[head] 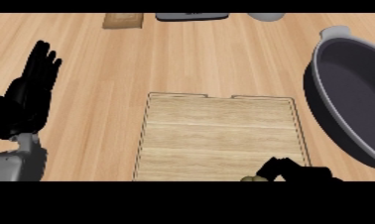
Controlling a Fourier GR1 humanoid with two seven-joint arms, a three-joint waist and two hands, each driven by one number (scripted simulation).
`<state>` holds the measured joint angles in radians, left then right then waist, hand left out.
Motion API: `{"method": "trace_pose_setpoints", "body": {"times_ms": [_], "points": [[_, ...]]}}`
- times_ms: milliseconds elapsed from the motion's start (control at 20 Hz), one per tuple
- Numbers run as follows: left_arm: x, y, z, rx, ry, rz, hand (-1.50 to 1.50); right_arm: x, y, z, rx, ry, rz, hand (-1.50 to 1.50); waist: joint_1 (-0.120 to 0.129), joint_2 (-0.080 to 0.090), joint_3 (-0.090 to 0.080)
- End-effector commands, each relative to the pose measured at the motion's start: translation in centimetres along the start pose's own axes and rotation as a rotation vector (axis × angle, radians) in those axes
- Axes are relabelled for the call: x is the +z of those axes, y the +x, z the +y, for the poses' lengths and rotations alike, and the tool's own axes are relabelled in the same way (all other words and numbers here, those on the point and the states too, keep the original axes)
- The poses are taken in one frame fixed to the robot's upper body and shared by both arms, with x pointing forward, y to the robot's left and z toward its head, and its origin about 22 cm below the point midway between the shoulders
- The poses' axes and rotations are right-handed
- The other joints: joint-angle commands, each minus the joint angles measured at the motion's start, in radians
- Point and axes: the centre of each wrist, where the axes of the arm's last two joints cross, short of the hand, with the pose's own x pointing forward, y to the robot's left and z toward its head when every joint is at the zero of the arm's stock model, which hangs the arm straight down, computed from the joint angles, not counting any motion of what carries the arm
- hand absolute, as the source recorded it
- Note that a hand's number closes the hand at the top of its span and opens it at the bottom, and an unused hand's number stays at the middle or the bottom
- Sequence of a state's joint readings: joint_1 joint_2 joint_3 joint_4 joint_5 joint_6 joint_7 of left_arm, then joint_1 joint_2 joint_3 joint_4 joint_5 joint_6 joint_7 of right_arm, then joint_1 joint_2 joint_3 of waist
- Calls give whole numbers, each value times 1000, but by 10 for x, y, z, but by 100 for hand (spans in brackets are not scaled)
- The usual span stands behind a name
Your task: Pick the squash from the tray and place it in the pot
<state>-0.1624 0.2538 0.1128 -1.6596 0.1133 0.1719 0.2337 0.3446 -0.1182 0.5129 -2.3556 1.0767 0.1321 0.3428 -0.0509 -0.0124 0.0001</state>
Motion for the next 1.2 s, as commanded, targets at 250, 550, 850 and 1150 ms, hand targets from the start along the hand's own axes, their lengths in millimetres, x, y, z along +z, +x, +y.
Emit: {"method": "trace_pose_setpoints", "body": {"times_ms": [250, 550, 850, 1150], "points": [[-4, 0, -9, 14, -20, -9, 0, 23, -9, -68, 18, -347, 65, 150, 25, 10, 1], [3, 0, 2, -6, -39, -5, 0, 8, -33, -72, -81, -367, 121, 150, 39, 9, 2], [4, -1, -10, 2, -63, -11, 0, -25, -66, -76, -126, -389, 189, 150, 48, 12, 2], [9, -1, -21, 0, -58, -10, 0, -40, -146, -121, -53, -487, 214, 150, 49, 12, 1]]}}
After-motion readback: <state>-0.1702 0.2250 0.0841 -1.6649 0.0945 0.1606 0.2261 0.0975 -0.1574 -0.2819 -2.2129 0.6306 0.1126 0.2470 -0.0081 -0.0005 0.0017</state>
